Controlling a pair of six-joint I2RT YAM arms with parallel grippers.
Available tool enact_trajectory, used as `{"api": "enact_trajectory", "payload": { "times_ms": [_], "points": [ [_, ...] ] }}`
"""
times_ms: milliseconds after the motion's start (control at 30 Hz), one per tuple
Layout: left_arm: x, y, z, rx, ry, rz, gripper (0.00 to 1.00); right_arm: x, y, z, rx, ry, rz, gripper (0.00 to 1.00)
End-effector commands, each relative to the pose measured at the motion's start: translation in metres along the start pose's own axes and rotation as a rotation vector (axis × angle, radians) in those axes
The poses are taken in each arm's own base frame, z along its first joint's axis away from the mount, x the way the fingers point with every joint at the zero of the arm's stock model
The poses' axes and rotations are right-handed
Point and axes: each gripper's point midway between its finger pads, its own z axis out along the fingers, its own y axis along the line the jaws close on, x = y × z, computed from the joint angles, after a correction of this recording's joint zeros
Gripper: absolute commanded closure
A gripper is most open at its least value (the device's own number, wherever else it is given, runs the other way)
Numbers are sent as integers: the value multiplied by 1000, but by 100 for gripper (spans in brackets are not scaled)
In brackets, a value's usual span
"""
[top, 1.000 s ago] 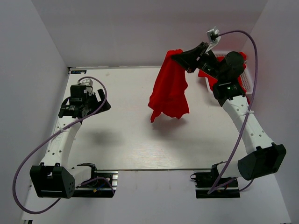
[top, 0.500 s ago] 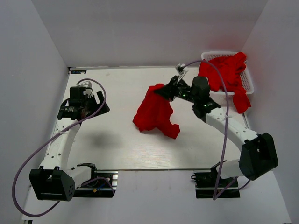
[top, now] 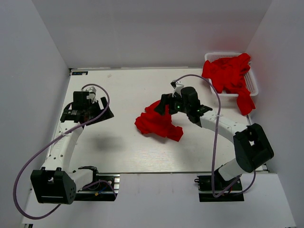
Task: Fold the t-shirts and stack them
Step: Move the tshirt to the center of the board, then flatten out the tshirt
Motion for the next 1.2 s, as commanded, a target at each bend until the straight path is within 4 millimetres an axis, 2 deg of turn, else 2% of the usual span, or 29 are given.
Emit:
{"api": "enact_trajectory", "payload": {
  "times_ms": [0,33,67,133,167,200,233,300,333,433,500,533,600,633,700,767,800,833,900,967,1167],
  "points": [
    [4,-7,-2,36,7,1,1,-44,3,-18,83,-98,-48,10],
    [4,-9,-4,49,2,2,1,-47,5,-26,95,-98,-38,10],
    [5,-9,-2,50,0,3,1,-59,-1,-35,154,-141,-24,10],
    [0,-13,0,75,-11,7,1,-55,-10,-49,236,-121,49,10],
    [2,-14,2,82,1,5,1,-53,-17,-54,287,-123,64,10],
    [0,-19,7,101,-2,14,1,-63,-30,-69,390,-172,78,10],
    [0,-25,8,136,5,16,1,-48,-40,-77,451,-129,108,10],
    [-4,-30,10,164,-4,20,1,-44,-55,-91,549,-140,119,10],
    [-4,-34,15,181,-7,30,1,-39,-55,-104,569,-136,115,10],
    [-7,-38,28,162,1,30,1,-19,-56,-119,573,-100,116,10],
    [-6,-39,41,122,25,33,1,6,-62,-132,613,-34,123,10],
    [-5,-41,42,118,26,32,1,10,-65,-135,624,-35,127,10],
    [2,-39,60,77,65,32,1,22,-68,-144,653,-5,141,10],
    [5,-46,67,78,76,42,1,31,-69,-148,656,6,144,10],
    [13,-40,86,5,127,50,1,39,-69,-151,655,18,152,10],
    [23,-40,93,-51,177,69,1,48,-68,-152,634,21,161,10],
    [17,-38,98,-87,158,82,1,54,-69,-151,635,26,173,10],
    [27,-33,106,-119,195,82,1,53,-68,-151,625,15,180,10],
    [24,-37,113,-128,187,97,1,60,-67,-148,601,18,188,10],
    [29,-44,123,-117,194,116,1,64,-69,-147,608,33,191,10],
    [37,-52,139,-144,166,161,1,65,-65,-144,588,47,190,10]
  ]
}}
